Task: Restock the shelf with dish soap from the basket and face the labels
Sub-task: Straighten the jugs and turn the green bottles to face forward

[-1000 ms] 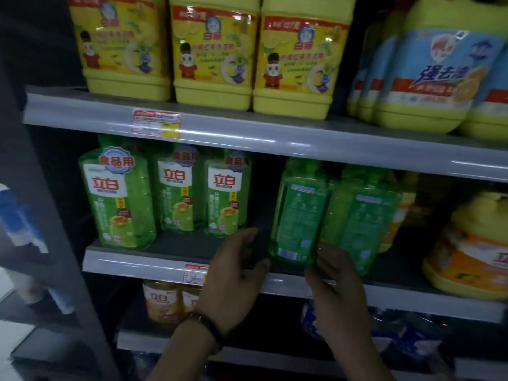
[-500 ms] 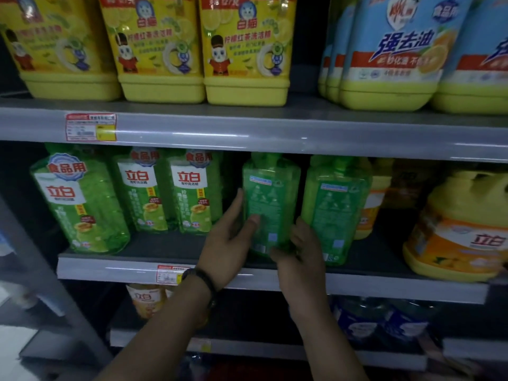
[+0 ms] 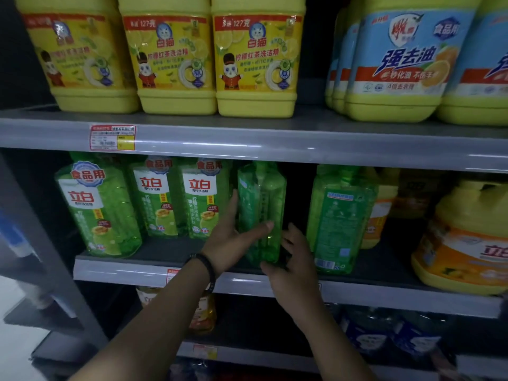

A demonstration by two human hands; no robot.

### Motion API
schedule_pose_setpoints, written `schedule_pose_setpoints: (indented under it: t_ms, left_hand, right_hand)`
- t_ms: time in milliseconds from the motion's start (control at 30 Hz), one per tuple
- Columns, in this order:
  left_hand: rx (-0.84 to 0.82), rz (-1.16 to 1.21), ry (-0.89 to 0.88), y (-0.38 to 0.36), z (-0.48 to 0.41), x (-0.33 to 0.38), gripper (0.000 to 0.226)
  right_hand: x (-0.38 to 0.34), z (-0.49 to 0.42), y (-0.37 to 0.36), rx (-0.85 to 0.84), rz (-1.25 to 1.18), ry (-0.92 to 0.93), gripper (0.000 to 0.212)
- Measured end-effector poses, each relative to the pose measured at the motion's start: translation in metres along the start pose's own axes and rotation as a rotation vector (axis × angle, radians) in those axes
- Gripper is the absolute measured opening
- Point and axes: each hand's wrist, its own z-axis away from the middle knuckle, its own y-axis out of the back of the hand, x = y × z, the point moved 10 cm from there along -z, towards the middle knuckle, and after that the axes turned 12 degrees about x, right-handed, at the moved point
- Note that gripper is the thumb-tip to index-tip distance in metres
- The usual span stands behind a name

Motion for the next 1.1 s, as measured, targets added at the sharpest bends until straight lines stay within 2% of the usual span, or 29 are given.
schedule_pose_setpoints:
  t_ms: [67,133,233,333,433,500,600,733,933,1100]
  left_hand:
    - [0.011,-0.114,-0.063,-0.001,-0.004,0.0,0.121]
    - [0.046,-0.173,-0.085,0.001,-0.01,-0.001,0.107]
    - [0.066,-0.076,-0.022,0.006,-0.018,-0.004,0.08]
    - [0.134,-0.017,-0.015,0.018,-0.019,-0.004,0.08]
    - [0.133,-0.001,-0.015,0.031,-0.016,-0.007,0.07]
    - [0.093,-0.022,-0.027,0.038,-0.014,-0.005,0.063]
    - [0.013,-0.059,-0.04,0.051,-0.014,0.002,0.06]
    - [-0.046,-0.191,-0.05,0.072,-0.017,0.002,0.068]
    - [0.219,-0.345,-0.101,0.128,0.002,-0.007,0.057]
    - [0.481,-0.385,-0.111,0.177,0.024,-0.018,0.059]
  right_hand:
    - [0.002,-0.001,-0.005,-0.045,0.03,-0.012,0.09]
    - [-0.002,0.001,-0.008,-0.063,0.064,0.035,0.086]
    - [-0.008,0.011,-0.017,-0.116,0.098,0.108,0.078]
    - [-0.012,0.014,-0.019,-0.152,0.121,0.177,0.07]
    - [-0.023,-0.003,-0.008,-0.042,0.116,0.266,0.054]
    - [-0.03,-0.017,-0.002,0.016,0.087,0.235,0.057]
    - [-0.041,-0.035,-0.016,-0.083,0.155,0.194,0.072]
    - [-0.059,-0.04,-0.04,-0.246,0.289,0.235,0.059]
    - [-0.068,-0.033,-0.068,-0.187,0.297,0.241,0.062]
    - [-0.076,-0.018,-0.109,-0.135,0.261,0.225,0.055]
